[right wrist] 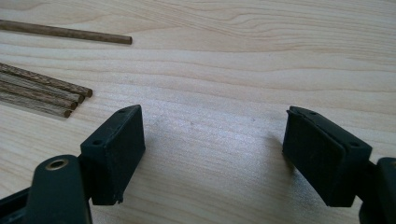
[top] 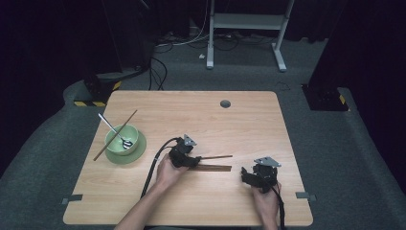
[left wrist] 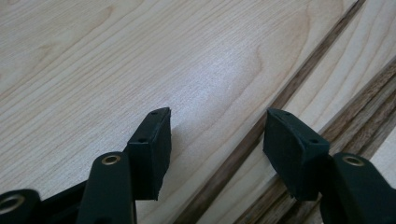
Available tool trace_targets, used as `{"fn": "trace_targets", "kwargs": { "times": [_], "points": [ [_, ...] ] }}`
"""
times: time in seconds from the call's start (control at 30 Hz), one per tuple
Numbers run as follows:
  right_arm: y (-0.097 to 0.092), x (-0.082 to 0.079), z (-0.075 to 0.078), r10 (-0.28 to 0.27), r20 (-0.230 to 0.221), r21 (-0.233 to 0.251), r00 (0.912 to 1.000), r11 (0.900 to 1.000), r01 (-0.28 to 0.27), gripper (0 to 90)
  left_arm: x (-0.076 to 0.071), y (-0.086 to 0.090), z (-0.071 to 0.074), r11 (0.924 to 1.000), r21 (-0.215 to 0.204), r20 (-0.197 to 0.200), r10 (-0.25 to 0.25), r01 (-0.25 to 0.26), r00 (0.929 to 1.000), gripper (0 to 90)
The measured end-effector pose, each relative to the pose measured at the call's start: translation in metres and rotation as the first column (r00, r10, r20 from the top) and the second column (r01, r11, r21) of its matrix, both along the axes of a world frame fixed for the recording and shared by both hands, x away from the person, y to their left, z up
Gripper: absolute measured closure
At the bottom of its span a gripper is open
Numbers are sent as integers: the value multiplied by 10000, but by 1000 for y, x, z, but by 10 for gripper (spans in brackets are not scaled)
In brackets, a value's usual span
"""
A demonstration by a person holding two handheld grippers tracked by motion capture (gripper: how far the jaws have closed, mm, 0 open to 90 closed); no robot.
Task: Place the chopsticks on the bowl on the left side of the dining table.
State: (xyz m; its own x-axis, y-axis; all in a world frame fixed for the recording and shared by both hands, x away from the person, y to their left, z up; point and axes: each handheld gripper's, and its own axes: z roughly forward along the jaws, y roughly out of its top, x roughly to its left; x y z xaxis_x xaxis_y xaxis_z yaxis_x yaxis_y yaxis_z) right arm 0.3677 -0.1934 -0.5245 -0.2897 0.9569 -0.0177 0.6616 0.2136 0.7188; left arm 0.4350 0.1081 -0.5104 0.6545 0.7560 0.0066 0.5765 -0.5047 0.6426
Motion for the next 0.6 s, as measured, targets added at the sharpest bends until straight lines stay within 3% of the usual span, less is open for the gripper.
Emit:
{"fn": "trace_targets", "kwargs": {
  "times": [0.6],
  "points": [
    [0,0,0,-1,-1,0,10000,10000,1,203,10,0,2,9999,58,-68,-106,106,9999,490]
  ]
}}
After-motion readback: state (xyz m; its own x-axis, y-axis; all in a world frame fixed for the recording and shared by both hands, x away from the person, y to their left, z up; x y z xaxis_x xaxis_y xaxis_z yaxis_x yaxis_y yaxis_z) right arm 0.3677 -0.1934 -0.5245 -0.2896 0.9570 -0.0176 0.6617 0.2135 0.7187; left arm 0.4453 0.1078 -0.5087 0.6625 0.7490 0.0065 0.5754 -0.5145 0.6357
